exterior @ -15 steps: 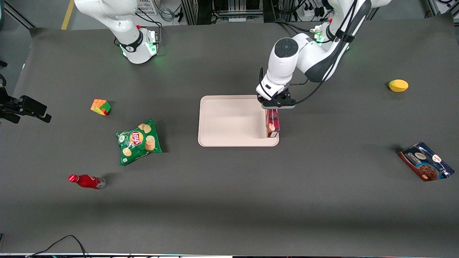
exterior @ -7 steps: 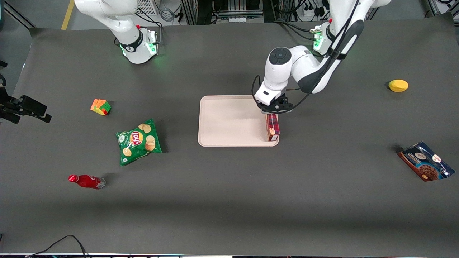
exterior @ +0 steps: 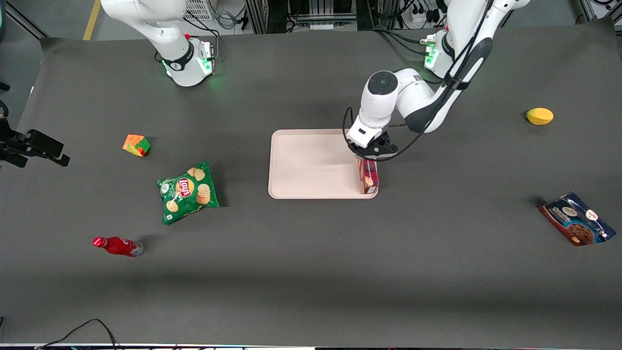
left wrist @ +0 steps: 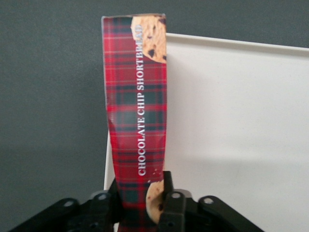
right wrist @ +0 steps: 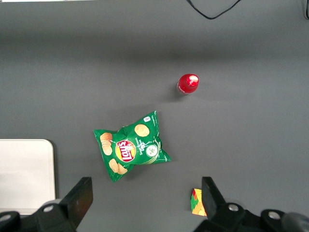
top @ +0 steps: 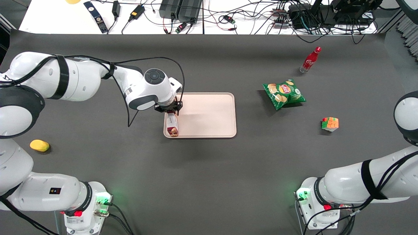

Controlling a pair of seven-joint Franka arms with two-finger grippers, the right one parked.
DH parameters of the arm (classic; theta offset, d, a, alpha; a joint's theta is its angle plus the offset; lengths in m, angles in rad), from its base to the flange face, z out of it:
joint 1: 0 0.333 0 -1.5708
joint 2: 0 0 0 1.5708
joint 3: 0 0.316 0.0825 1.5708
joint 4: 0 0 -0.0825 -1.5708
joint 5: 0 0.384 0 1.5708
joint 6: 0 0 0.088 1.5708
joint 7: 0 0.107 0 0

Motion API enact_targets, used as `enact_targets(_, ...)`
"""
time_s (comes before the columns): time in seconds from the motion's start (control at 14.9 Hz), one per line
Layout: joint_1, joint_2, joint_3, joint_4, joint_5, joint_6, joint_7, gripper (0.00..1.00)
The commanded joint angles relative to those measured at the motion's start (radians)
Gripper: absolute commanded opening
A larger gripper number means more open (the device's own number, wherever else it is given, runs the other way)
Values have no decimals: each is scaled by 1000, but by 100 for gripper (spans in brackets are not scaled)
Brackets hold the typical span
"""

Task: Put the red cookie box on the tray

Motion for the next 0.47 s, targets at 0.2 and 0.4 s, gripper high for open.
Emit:
enact_targets(0.2, 1, 10, 5, 57, 26, -11, -26, 100)
enact_targets(0.4, 11, -12, 0, 156, 15, -150, 5, 100)
